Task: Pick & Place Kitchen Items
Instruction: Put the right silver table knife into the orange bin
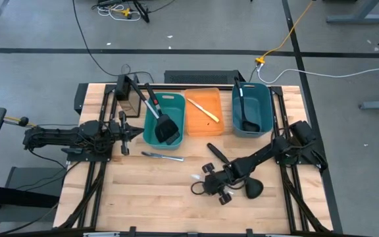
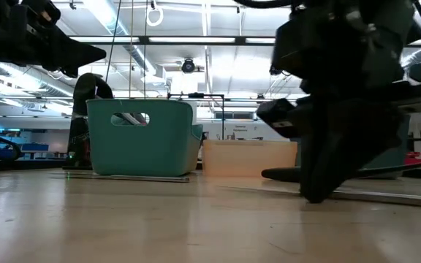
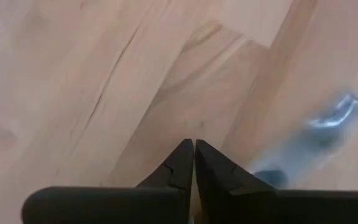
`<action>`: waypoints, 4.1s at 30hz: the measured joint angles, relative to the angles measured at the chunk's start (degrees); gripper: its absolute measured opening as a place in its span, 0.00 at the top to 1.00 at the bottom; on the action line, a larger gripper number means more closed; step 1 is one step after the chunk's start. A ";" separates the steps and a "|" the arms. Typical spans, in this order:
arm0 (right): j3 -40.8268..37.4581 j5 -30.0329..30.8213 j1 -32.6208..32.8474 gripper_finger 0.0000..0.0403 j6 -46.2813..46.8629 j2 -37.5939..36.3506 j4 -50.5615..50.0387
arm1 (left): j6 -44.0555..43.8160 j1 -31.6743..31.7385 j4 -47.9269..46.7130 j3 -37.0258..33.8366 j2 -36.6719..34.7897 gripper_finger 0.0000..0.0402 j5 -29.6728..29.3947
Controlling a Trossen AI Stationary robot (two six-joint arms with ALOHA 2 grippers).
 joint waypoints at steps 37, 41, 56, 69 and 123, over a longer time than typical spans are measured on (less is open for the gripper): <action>4.35 18.92 -2.44 1.00 21.85 0.07 -11.64 | -0.17 0.00 -0.42 0.02 -0.02 0.98 2.34; 4.35 17.95 -2.48 1.00 21.76 1.04 -10.06 | -0.17 0.00 -0.51 0.02 0.00 0.97 2.35; 4.32 15.18 -1.48 1.00 22.17 1.33 -6.30 | -0.17 0.00 -0.63 0.02 0.00 0.97 2.34; 4.19 13.82 -0.39 1.00 19.34 1.46 -3.53 | -0.17 0.00 -0.63 0.02 0.00 0.97 2.34; -2.71 27.76 7.91 0.99 17.58 -18.26 0.76 | -2.97 -17.72 13.14 15.90 43.18 1.00 -5.03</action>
